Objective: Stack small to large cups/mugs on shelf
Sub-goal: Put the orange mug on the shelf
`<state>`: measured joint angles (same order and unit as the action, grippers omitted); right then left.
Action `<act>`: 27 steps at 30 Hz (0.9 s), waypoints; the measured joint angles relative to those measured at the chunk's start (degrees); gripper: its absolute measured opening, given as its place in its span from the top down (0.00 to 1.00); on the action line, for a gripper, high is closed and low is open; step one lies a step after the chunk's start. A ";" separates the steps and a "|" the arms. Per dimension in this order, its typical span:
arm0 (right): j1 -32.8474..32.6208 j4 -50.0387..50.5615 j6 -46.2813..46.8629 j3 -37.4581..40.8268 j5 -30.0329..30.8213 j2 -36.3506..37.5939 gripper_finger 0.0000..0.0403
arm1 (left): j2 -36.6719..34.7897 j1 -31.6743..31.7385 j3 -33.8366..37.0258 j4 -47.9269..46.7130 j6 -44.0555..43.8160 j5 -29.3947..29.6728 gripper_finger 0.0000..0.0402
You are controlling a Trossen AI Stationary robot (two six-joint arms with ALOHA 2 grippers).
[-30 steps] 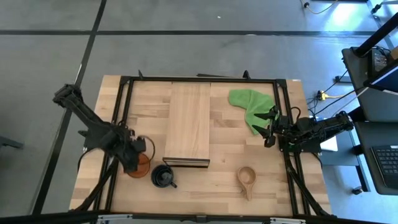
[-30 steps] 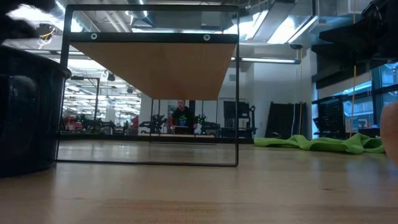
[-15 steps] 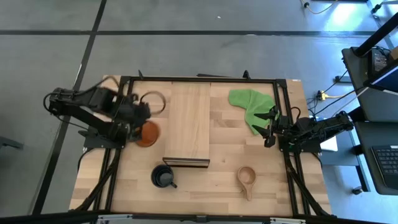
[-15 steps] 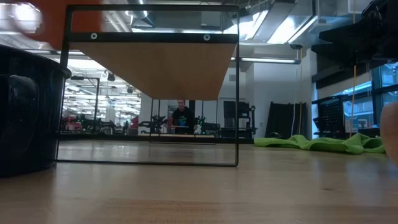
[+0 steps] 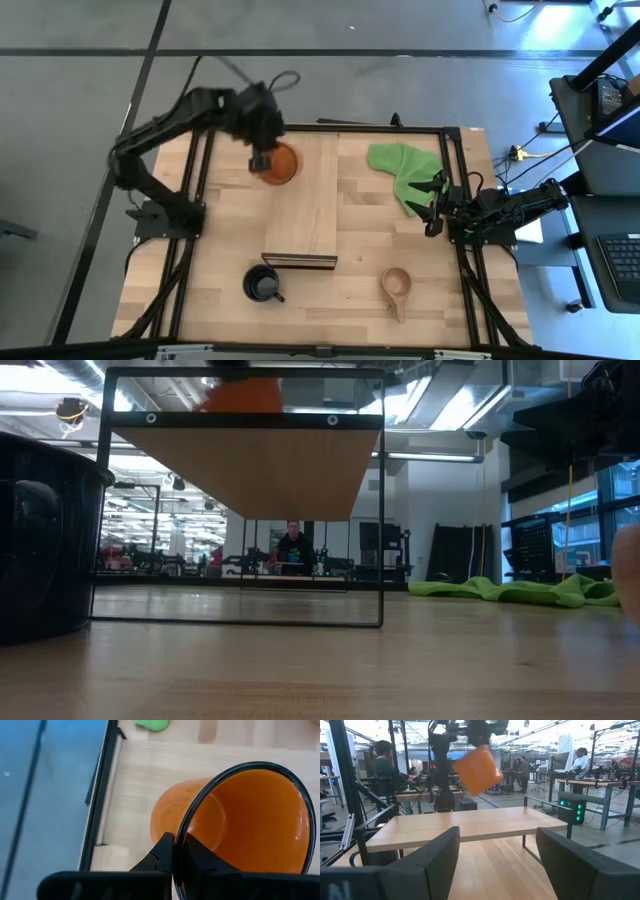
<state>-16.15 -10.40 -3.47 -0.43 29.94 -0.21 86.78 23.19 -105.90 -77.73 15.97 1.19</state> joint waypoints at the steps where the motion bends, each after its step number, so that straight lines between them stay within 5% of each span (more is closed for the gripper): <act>1: 0.01 -0.01 -0.01 0.00 -0.01 0.00 0.35 | 1.67 2.01 -1.21 -0.73 1.03 -1.49 0.98; 12: 0.00 0.00 0.00 0.00 -0.01 0.00 0.35 | 15.42 11.70 -13.78 1.30 5.18 -15.70 0.98; 27: -0.01 0.01 -0.01 0.02 -0.01 0.00 0.35 | 24.39 12.60 -18.52 -3.16 5.24 -13.10 0.98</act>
<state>-16.16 -10.39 -3.49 -0.41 29.93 -0.21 111.18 35.79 -124.42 -80.89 21.21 -11.91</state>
